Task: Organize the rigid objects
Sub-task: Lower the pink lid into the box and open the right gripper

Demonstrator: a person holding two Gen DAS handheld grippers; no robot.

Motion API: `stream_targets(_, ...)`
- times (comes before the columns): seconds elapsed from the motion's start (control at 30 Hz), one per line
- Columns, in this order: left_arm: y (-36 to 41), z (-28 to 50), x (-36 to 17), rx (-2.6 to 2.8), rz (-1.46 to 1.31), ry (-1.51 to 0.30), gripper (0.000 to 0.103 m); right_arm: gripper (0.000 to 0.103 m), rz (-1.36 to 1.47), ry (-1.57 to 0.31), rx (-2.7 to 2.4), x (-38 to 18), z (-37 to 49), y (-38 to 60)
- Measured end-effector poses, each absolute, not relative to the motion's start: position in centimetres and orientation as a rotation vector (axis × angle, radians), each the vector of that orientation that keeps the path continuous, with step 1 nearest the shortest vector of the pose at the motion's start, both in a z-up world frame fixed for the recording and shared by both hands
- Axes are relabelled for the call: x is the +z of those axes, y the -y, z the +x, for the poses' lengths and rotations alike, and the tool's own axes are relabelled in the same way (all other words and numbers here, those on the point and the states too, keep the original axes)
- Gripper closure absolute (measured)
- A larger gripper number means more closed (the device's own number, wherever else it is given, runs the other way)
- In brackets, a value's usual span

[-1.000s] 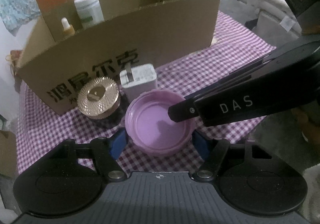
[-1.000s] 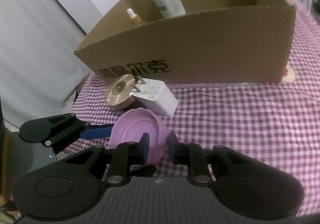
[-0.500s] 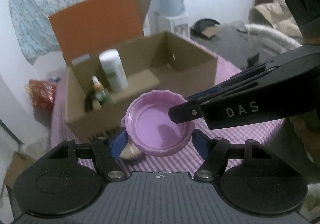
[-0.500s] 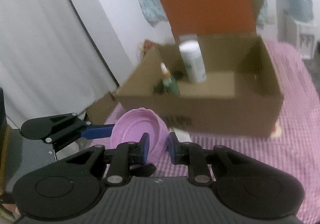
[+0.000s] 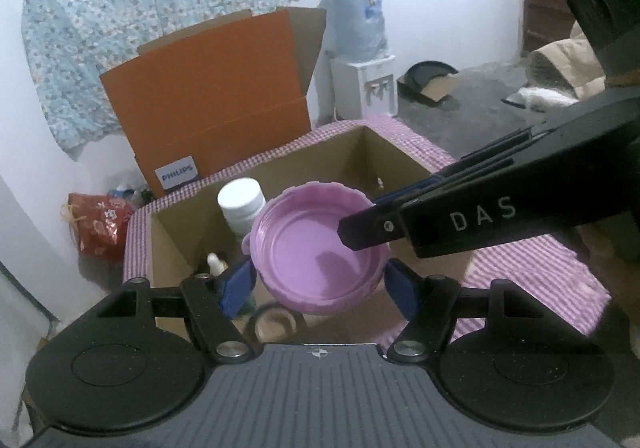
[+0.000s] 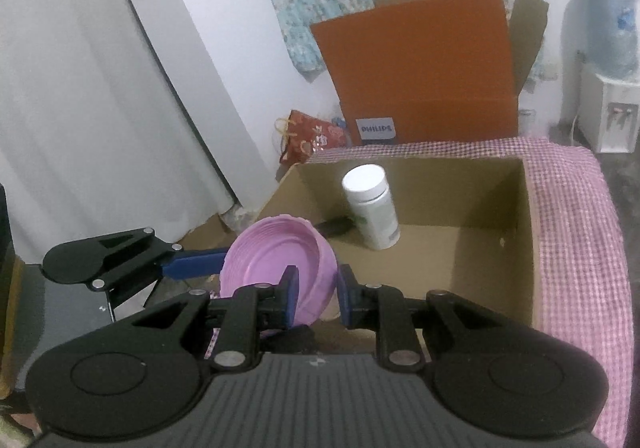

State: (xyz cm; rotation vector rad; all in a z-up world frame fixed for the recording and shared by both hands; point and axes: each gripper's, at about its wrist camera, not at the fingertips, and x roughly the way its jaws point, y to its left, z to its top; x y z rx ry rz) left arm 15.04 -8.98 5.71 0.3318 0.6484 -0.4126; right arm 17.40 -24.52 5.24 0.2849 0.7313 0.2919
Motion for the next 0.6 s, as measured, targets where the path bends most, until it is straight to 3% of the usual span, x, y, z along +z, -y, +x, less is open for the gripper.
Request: stream_targets(0.6, 12.7, 28.0, -3.0, -0.336, 0.442, -1.045, 0.032, 0.08, 0.389, -1.18, 0.302, -4.2, 31.9, 28.0)
